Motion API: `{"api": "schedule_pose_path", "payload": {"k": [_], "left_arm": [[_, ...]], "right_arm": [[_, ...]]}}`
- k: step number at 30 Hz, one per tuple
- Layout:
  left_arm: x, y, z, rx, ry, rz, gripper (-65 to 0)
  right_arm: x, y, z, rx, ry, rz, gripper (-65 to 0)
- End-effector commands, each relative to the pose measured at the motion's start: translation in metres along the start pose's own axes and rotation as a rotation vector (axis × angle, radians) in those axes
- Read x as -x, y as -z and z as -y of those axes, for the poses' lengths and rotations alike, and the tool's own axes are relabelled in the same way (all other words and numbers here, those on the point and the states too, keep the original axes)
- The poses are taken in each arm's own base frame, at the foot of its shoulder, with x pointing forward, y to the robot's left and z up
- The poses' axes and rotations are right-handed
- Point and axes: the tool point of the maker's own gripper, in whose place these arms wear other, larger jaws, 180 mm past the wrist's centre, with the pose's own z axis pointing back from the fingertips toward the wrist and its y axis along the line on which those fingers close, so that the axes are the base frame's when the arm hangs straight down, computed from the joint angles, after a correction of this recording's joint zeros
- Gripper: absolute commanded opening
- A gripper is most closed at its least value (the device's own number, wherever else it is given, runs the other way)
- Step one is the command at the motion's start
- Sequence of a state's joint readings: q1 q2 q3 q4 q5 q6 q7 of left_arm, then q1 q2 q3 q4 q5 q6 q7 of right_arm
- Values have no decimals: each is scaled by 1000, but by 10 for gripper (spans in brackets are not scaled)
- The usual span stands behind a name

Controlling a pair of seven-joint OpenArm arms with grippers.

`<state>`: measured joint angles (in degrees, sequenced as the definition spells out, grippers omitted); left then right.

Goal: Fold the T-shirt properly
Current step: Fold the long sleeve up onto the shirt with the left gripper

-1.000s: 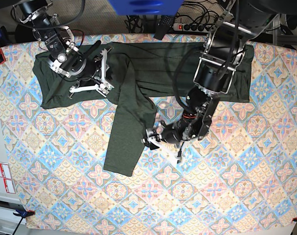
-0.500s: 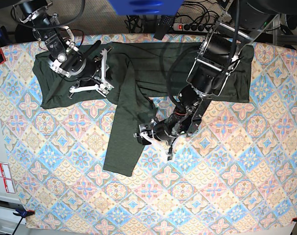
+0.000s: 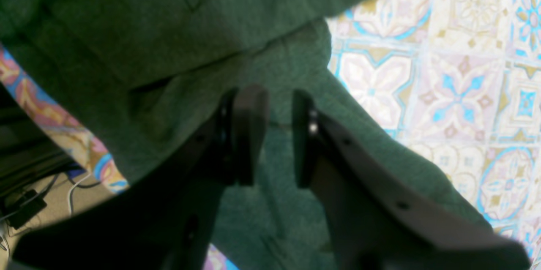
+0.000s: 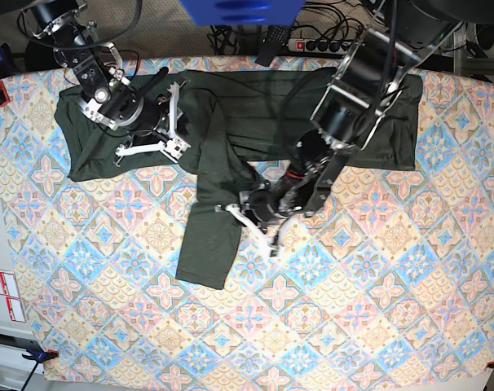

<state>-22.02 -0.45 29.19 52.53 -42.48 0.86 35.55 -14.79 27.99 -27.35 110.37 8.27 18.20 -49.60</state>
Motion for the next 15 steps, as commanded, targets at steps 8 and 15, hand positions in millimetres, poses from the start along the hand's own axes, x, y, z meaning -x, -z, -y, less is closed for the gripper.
{"api": "schedule_pose_path", "payload": {"k": [8,15], "left_arm": [[-44,-84,-31,21,-29,279,-650],[-15,-144,-38,16,30,334,-650]], "right_arm": [[-10,-4,6,13,-7,39,-511],[-11,-4,8,17,-8,40,-511]]}}
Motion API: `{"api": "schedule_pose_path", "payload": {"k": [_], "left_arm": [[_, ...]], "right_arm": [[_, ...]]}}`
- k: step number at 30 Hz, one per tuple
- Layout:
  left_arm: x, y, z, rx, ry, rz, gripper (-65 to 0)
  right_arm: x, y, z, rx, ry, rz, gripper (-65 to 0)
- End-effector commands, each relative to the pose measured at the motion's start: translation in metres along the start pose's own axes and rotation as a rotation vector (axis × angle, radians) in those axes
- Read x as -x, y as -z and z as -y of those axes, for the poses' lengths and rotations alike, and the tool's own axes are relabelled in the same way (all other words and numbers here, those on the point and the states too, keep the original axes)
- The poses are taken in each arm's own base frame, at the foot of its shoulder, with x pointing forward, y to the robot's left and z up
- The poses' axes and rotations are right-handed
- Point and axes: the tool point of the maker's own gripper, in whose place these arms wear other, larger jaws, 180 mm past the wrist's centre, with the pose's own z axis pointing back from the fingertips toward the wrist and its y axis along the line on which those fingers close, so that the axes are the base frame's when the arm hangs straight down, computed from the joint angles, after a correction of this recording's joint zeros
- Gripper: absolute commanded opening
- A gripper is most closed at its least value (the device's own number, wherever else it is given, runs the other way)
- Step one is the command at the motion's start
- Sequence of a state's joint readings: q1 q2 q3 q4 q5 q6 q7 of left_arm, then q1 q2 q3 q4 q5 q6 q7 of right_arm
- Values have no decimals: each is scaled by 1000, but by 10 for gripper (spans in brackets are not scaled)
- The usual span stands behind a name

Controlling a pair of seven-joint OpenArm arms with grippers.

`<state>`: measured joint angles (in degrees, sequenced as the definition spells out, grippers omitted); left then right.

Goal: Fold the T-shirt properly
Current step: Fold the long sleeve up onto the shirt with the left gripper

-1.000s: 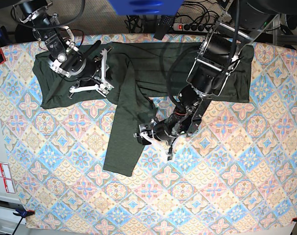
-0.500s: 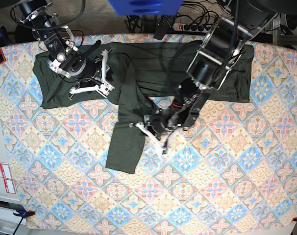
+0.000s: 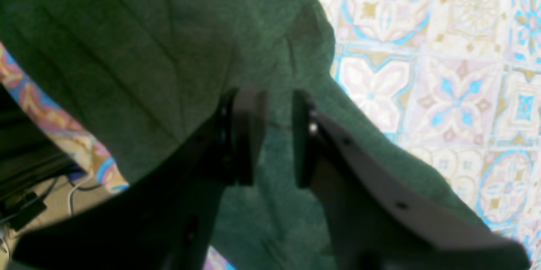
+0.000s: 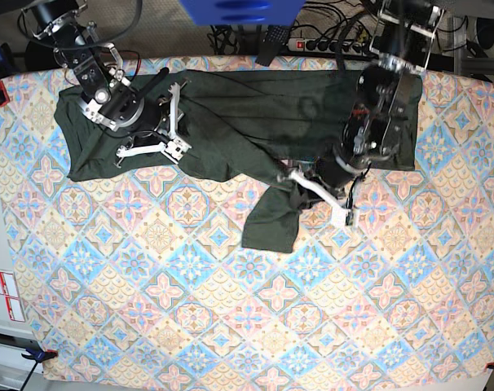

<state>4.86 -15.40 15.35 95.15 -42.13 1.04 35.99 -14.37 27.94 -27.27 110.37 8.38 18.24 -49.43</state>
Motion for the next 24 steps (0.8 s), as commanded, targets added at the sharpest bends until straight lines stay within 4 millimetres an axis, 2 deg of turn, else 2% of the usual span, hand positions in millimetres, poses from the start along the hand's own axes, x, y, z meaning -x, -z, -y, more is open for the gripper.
{"api": "schedule_pose_path", "payload": {"k": [1,5,14,21,24], "left_arm": [[-17,-11,6,20,15,63,-650],[-14,-45,-1,-7,17,93,-650],[5,-103,-27,-121,21,99,-650],[55,-126,-39,-194,23,-15,-650],[67,-129,-44,-215,40,-53,-650]], "right_arm": [[-8,-4,6,14,-8,31,-511],[-8,-4,6,14,-8,29,-511],[-6,-4,4,9,-6,24,-511],[-6,-4,4,9,-6,24,-511],[-6,-4,4,9,-6,24,-511]]}}
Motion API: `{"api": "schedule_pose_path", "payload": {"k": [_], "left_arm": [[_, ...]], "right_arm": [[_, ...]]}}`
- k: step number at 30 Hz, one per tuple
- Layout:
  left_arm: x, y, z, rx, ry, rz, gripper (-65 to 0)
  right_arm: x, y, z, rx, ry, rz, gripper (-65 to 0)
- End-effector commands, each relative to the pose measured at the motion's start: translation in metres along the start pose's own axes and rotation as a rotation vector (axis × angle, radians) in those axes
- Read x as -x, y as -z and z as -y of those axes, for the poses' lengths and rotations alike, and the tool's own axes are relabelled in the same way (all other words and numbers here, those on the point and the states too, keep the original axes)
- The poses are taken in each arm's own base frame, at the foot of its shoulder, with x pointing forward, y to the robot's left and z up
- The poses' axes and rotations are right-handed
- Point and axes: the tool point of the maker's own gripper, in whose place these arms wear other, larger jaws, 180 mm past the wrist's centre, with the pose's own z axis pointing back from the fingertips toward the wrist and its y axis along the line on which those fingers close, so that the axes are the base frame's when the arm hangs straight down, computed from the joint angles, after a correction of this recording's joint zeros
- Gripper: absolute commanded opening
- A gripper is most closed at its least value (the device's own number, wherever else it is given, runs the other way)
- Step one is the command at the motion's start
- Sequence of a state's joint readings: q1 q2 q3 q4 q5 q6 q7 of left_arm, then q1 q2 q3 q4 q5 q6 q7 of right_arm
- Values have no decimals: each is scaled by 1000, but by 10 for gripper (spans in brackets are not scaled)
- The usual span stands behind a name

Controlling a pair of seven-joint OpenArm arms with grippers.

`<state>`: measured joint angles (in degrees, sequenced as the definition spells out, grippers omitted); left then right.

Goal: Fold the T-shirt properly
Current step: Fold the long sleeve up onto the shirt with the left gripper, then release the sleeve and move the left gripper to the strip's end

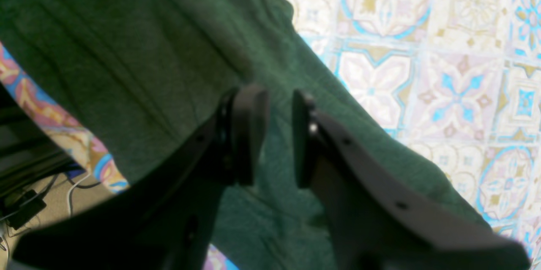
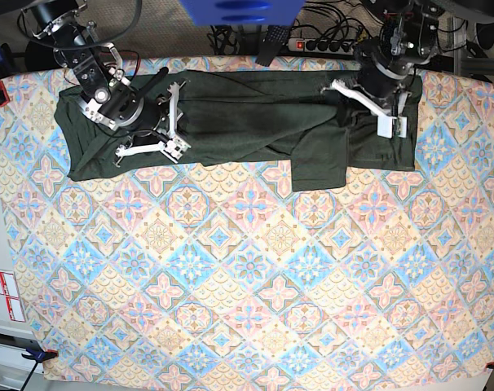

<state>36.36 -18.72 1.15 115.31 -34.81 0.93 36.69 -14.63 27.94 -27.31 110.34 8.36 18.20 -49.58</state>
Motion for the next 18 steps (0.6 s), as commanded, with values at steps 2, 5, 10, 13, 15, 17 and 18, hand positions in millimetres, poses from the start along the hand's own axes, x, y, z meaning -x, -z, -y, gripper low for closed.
{"api": "schedule_pose_path", "payload": {"k": [2,5,10,13,15,17,18], "left_arm": [[2,2,-4,-11,11,-5,-650],[3,8,-4,-8,16,-59,-617],[6,11,-2,1,21,-128,-436],[-4,13,-6,-9,22,-103,-326],[-14,15,-10,-20,22,-80,-278],[-29,19,-10,-22,16,-41,-249],[-37,21,-15,-33,13,-25,-247]], "right_arm": [[-8,-4,5,11,-8,30,-511],[-8,-3,4,8,-8,29,-511],[-7,-3,3,6,-8,28,-511],[-7,-3,4,7,-8,28,-511],[-7,-3,4,9,-7,28,-511],[-7,-3,4,9,-7,28,-511],[-7,-3,4,9,-7,28,-511]]}}
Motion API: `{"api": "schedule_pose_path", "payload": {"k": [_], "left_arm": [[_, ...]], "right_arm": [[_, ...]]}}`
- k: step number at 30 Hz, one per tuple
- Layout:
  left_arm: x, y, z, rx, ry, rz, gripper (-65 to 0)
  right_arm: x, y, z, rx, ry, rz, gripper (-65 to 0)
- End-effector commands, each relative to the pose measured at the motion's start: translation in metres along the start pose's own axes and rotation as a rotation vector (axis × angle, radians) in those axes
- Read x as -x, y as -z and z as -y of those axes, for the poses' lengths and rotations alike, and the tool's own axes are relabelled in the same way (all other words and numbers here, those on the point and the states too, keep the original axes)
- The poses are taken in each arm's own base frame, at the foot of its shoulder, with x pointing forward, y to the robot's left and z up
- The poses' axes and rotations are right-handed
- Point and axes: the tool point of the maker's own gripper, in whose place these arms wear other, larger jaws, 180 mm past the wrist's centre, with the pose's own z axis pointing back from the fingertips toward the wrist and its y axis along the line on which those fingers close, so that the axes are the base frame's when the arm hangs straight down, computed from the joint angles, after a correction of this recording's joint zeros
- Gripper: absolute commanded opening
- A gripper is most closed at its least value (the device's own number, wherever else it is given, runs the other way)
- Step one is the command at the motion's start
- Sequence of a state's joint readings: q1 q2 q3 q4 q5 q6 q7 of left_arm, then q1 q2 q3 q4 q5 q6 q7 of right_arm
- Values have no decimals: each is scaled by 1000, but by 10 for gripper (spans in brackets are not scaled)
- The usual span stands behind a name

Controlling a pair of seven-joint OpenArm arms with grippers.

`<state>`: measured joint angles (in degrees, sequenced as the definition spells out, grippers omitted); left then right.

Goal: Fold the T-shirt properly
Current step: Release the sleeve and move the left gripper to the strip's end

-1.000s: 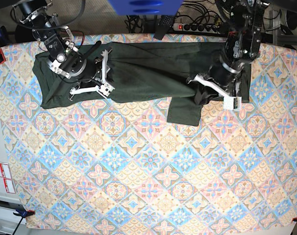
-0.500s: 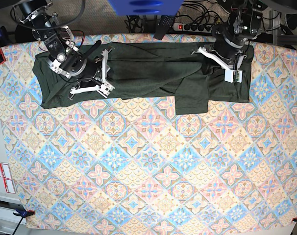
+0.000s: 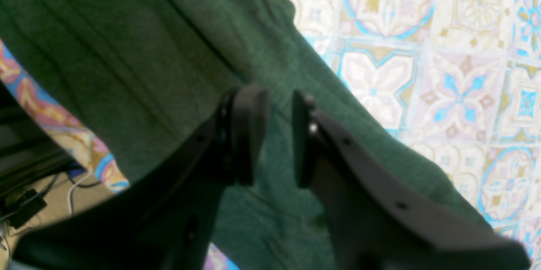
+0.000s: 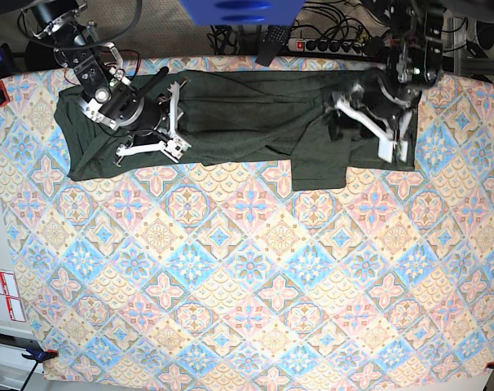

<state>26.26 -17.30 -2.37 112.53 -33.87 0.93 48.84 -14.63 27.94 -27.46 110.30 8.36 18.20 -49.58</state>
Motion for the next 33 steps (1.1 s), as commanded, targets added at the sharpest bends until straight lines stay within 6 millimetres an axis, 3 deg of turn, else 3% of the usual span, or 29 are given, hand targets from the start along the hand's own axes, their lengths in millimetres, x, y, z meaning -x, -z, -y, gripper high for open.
{"api": "schedule_pose_path", "payload": {"k": [1,6,15,25,29,31,33], "left_arm": [[-13,1,-3,-1,6,34,-248],[-37,26,-16,-22,-18,47,-247],[-42,77,-23,-26,-136,-29,-247],[-39,112,-25,-34,-214,-91,-248],[-22,124,-17,-23,-232,-148,-252],[-18,127,-9,-6,-215,-165,-288],[-12,129,2,16,-188,-183,-399]], "right_arm": [[-7,-3,5,11,-6,29,-511],[-7,-3,4,9,-8,28,-511],[-7,-3,5,10,-7,28,-511],[-7,-4,6,14,-5,29,-511],[-8,-4,7,16,-6,31,-511],[-8,-4,7,16,-6,31,-511],[-8,-4,7,16,-6,31,-511]]}}
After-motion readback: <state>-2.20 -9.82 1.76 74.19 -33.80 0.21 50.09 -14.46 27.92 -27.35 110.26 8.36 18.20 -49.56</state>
